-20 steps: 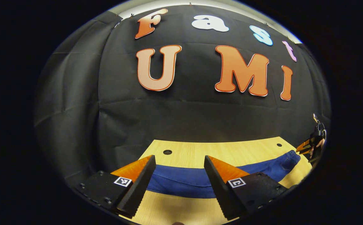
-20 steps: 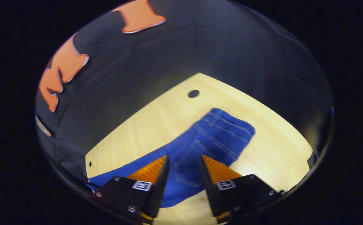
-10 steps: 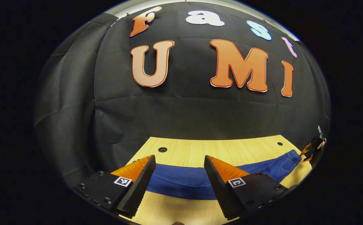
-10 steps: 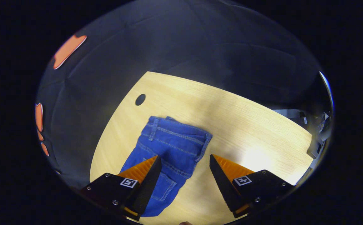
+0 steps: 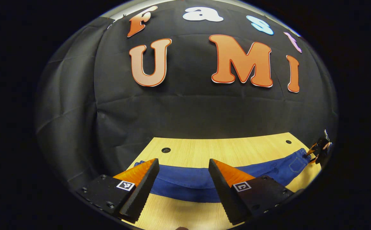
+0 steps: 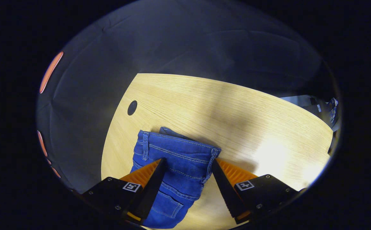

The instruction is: Grasp the waist and the cuffs of the jeans and fold them to make the two legs overlap; first hold the waist and fold one-third of the jeans toward the cuffs, then hold the cuffs and fold the remaining one-third in the same direction to finish folding.

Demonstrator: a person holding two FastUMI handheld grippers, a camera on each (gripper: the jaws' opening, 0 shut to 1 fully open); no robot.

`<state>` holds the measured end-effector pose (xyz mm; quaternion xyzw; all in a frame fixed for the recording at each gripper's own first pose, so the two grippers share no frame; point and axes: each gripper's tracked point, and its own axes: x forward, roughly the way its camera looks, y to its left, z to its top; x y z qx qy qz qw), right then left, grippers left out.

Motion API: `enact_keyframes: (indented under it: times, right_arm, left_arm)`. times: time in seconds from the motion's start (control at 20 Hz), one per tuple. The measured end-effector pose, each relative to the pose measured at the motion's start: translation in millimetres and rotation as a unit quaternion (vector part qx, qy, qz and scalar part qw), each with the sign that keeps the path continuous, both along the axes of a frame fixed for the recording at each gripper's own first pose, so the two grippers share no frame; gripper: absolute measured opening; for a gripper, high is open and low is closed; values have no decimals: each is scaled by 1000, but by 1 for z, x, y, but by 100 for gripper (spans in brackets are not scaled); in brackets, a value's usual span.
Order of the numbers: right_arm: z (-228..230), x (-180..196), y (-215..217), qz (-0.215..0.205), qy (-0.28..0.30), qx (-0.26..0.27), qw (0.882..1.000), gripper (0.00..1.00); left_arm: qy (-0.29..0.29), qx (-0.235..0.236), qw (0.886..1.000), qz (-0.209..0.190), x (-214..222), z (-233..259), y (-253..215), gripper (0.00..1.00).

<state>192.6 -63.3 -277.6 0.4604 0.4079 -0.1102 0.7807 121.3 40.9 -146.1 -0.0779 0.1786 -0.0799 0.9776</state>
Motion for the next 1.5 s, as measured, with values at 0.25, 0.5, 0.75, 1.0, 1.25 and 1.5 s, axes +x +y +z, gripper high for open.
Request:
enact_keyframes:
  times: [0.25,0.5,0.75,1.0,1.25,1.5]
  right_arm:
    - [-5,5,-2,-1,-13,-8,1000,57]
    - [15,13,15,-21,-47,67,996,10]
    - [45,0,11,-10,-109,47,993,10]
    - [84,-18,32,15,-156,13,988,9]
    - [144,-40,66,50,-212,-36,975,10]
    - [189,-59,125,88,-261,-97,956,10]
  left_arm:
    - [9,4,1000,-5,-3,-4,-4,94]
    - [8,7,1000,-7,-3,-3,0,94]
    - [5,-2,1000,-17,0,-5,0,94]
    - [-8,-10,999,-30,2,1,1,94]
    - [-19,-21,999,-38,3,4,14,94]
    - [-22,-37,998,-36,5,-1,34,94]
